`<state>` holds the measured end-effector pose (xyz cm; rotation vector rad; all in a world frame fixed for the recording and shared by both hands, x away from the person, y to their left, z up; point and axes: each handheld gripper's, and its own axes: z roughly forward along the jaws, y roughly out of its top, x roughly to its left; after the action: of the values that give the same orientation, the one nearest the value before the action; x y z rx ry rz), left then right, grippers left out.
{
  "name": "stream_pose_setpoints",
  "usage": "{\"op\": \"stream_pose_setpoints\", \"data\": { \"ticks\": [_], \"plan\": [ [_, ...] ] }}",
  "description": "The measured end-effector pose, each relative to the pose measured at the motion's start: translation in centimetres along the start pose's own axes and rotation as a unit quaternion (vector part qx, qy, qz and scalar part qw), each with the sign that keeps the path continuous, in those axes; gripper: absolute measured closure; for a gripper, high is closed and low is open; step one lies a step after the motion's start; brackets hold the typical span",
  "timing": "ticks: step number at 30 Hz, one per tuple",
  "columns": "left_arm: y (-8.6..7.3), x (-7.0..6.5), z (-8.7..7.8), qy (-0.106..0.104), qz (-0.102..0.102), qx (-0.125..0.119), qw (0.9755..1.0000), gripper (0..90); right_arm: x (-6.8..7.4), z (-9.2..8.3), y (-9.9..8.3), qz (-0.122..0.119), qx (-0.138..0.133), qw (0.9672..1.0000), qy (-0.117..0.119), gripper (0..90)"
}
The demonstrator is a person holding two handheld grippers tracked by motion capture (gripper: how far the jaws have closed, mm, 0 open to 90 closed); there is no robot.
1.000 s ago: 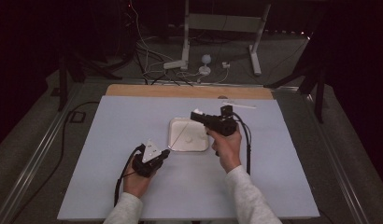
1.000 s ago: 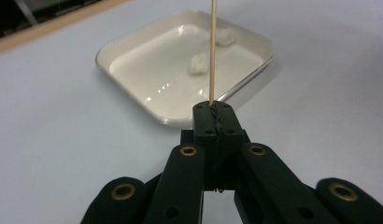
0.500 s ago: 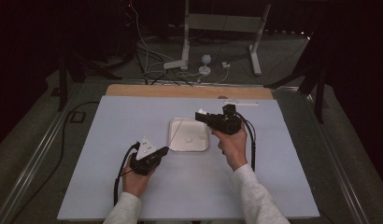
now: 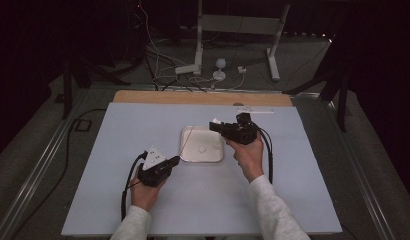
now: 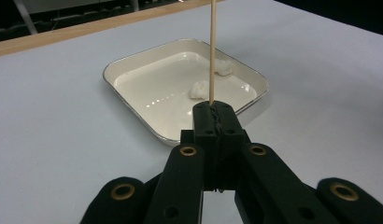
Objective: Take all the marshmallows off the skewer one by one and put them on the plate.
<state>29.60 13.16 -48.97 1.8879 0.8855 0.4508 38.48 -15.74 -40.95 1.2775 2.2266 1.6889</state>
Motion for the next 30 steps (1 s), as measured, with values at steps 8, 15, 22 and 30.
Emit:
{"op": "stream_pose_setpoints", "data": {
  "ticks": [8, 15, 22, 30],
  "plan": [
    [0.0, 0.2, -0.1, 0.000, -0.007, -0.004, 1.0000, 90.0, -0.3, 0.5, -0.4, -0.013, 0.016, 0.9996, -0.021, 78.7],
    [0.0, 0.3, -0.2, 0.001, -0.013, -0.008, 0.9999, 90.0, -0.4, 1.1, -0.7, -0.022, 0.029, 0.9987, -0.037, 78.5],
    [0.0, 0.3, -0.1, -0.001, -0.015, -0.010, 0.9998, 90.0, -0.9, 1.7, -1.2, -0.028, 0.044, 0.9973, -0.052, 78.2],
    [0.0, 0.3, -0.1, -0.003, -0.016, -0.011, 0.9998, 90.0, -1.6, 2.5, -2.2, -0.028, 0.065, 0.9953, -0.066, 77.8]
  ]
}}
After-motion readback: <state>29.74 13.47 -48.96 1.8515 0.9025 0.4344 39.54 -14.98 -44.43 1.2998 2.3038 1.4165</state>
